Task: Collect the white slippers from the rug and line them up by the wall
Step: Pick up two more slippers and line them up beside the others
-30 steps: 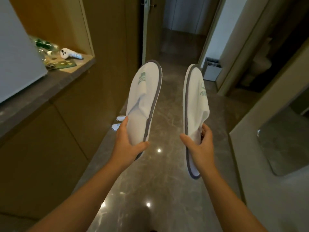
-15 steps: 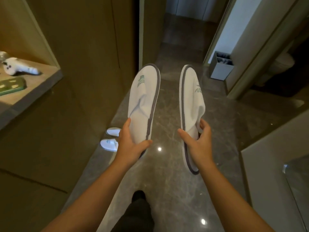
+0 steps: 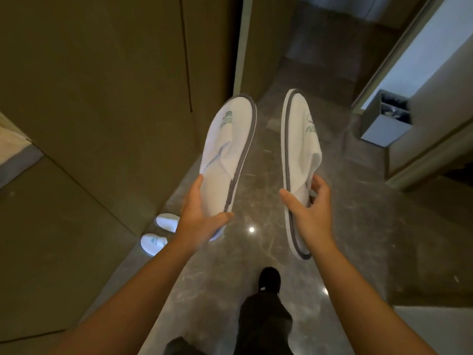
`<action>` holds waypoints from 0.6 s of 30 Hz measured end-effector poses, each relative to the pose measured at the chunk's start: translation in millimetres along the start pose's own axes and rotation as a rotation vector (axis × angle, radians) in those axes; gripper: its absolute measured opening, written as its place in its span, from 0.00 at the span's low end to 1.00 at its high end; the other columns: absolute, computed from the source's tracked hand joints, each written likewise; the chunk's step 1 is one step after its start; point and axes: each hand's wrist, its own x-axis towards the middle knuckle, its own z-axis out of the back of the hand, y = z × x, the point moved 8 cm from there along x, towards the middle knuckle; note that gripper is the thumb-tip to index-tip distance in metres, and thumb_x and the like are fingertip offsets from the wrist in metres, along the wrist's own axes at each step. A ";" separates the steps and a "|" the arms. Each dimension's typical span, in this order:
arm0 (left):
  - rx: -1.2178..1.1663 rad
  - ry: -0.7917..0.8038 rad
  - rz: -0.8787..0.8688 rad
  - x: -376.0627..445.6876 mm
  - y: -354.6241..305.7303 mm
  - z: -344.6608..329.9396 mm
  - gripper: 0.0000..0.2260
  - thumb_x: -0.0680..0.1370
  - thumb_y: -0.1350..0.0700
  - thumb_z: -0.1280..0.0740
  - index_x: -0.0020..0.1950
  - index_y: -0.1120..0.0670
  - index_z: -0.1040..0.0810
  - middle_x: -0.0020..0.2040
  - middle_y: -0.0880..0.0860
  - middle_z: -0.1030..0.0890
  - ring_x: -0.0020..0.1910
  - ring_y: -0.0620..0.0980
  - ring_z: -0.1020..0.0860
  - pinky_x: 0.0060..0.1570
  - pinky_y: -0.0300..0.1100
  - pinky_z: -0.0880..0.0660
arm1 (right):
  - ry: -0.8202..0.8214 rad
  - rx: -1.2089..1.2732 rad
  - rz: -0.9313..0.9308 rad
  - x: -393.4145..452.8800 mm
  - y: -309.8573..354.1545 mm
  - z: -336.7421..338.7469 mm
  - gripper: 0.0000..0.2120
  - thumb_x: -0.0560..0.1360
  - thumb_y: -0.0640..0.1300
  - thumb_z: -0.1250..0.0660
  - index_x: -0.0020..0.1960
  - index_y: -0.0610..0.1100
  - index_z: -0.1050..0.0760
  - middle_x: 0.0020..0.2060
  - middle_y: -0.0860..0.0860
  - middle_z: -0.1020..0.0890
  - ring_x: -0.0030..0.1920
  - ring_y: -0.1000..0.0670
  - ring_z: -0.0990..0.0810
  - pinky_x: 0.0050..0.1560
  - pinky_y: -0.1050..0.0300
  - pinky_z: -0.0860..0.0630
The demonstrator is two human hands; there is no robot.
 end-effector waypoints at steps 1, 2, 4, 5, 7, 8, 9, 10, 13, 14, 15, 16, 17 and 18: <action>0.004 -0.036 0.015 18.4 -0.7 -5.3 0.39 0.65 0.61 0.28 0.71 0.51 0.45 0.70 0.55 0.38 0.66 0.56 0.35 0.64 0.59 0.33 | 0.041 -0.002 0.011 27.4 -4.3 -6.6 0.33 0.64 0.49 0.28 0.64 0.50 0.39 0.58 0.55 0.32 0.58 0.53 0.31 0.53 0.60 0.32; 0.011 -0.077 0.025 36.4 -1.2 -10.2 0.39 0.65 0.61 0.28 0.71 0.52 0.45 0.70 0.55 0.37 0.66 0.56 0.35 0.64 0.58 0.34 | 0.093 -0.004 0.019 55.5 -9.4 -14.9 0.33 0.64 0.49 0.28 0.64 0.50 0.39 0.58 0.55 0.32 0.58 0.53 0.31 0.51 0.62 0.32; 0.018 -0.179 0.073 64.9 -0.7 -16.3 0.40 0.65 0.59 0.28 0.71 0.52 0.45 0.70 0.55 0.37 0.67 0.54 0.36 0.65 0.54 0.34 | 0.223 -0.012 0.013 107.3 -19.8 -37.9 0.33 0.64 0.48 0.27 0.64 0.49 0.39 0.59 0.53 0.31 0.58 0.52 0.30 0.50 0.62 0.30; 0.014 -0.225 0.103 77.1 -0.3 -18.4 0.40 0.65 0.57 0.28 0.71 0.52 0.46 0.70 0.54 0.37 0.66 0.53 0.36 0.64 0.52 0.34 | 0.284 -0.016 -0.001 131.1 -23.8 -50.8 0.34 0.64 0.48 0.27 0.64 0.49 0.39 0.60 0.51 0.31 0.58 0.51 0.30 0.51 0.59 0.28; 0.014 -0.297 0.166 99.5 1.1 -21.4 0.39 0.65 0.56 0.28 0.71 0.51 0.46 0.69 0.55 0.37 0.65 0.54 0.35 0.62 0.52 0.32 | 0.382 -0.008 -0.036 171.4 -29.2 -76.0 0.34 0.63 0.47 0.26 0.65 0.47 0.38 0.61 0.48 0.30 0.59 0.49 0.28 0.53 0.54 0.26; 0.018 -0.331 0.209 107.9 3.8 -21.1 0.39 0.66 0.57 0.29 0.71 0.52 0.46 0.69 0.55 0.37 0.65 0.55 0.35 0.62 0.53 0.32 | 0.432 -0.020 -0.038 185.8 -30.2 -88.6 0.34 0.63 0.47 0.26 0.64 0.46 0.37 0.61 0.48 0.29 0.59 0.49 0.28 0.52 0.55 0.25; 0.022 -0.361 0.245 115.9 7.5 -20.0 0.39 0.66 0.57 0.29 0.71 0.52 0.46 0.69 0.55 0.37 0.64 0.55 0.35 0.61 0.53 0.31 | 0.475 -0.045 -0.021 198.5 -29.8 -101.1 0.32 0.63 0.47 0.27 0.63 0.46 0.36 0.59 0.48 0.28 0.58 0.50 0.27 0.49 0.59 0.26; 0.022 -0.390 0.270 123.6 11.9 -18.4 0.39 0.65 0.56 0.28 0.71 0.53 0.46 0.69 0.55 0.37 0.64 0.56 0.35 0.61 0.53 0.31 | 0.512 -0.072 0.008 210.0 -29.6 -113.8 0.30 0.63 0.48 0.27 0.61 0.46 0.35 0.57 0.50 0.28 0.56 0.51 0.27 0.46 0.63 0.28; -0.013 -0.493 0.355 144.0 30.3 -11.0 0.39 0.64 0.54 0.28 0.70 0.52 0.45 0.68 0.57 0.36 0.65 0.57 0.35 0.62 0.57 0.32 | 0.612 -0.101 0.012 238.3 -40.5 -153.0 0.28 0.62 0.48 0.26 0.58 0.49 0.34 0.54 0.52 0.29 0.55 0.51 0.27 0.48 0.62 0.29; -0.030 -0.524 0.384 151.2 37.6 -8.3 0.39 0.65 0.55 0.28 0.70 0.53 0.45 0.68 0.57 0.36 0.65 0.57 0.35 0.63 0.58 0.33 | 0.647 -0.105 -0.002 247.0 -45.4 -167.6 0.29 0.62 0.48 0.26 0.58 0.50 0.34 0.55 0.52 0.29 0.56 0.51 0.27 0.50 0.59 0.28; -0.047 -0.549 0.416 158.6 45.8 -6.2 0.39 0.65 0.56 0.28 0.70 0.53 0.46 0.68 0.57 0.36 0.65 0.57 0.35 0.64 0.58 0.34 | 0.679 -0.113 -0.010 254.8 -49.6 -182.0 0.29 0.62 0.48 0.26 0.58 0.51 0.34 0.55 0.52 0.28 0.55 0.51 0.27 0.51 0.57 0.27; -0.065 -0.568 0.441 166.7 53.5 -4.7 0.38 0.66 0.57 0.28 0.70 0.53 0.46 0.68 0.57 0.36 0.65 0.57 0.35 0.64 0.58 0.34 | 0.706 -0.116 -0.008 262.7 -53.1 -196.2 0.28 0.62 0.49 0.26 0.57 0.52 0.34 0.53 0.53 0.28 0.54 0.52 0.27 0.50 0.58 0.27; -0.082 -0.579 0.459 175.2 60.4 -3.8 0.38 0.66 0.58 0.29 0.70 0.54 0.46 0.68 0.57 0.36 0.65 0.56 0.35 0.64 0.58 0.34 | 0.724 -0.110 -0.001 270.1 -55.4 -208.9 0.26 0.61 0.49 0.26 0.55 0.54 0.34 0.51 0.55 0.28 0.53 0.53 0.27 0.47 0.61 0.27; -0.095 -0.579 0.470 183.9 66.0 -2.8 0.37 0.66 0.58 0.29 0.70 0.54 0.45 0.68 0.57 0.36 0.65 0.56 0.35 0.64 0.58 0.34 | 0.732 -0.102 0.004 276.9 -57.6 -220.0 0.25 0.61 0.49 0.26 0.53 0.55 0.35 0.48 0.58 0.28 0.51 0.54 0.26 0.44 0.64 0.28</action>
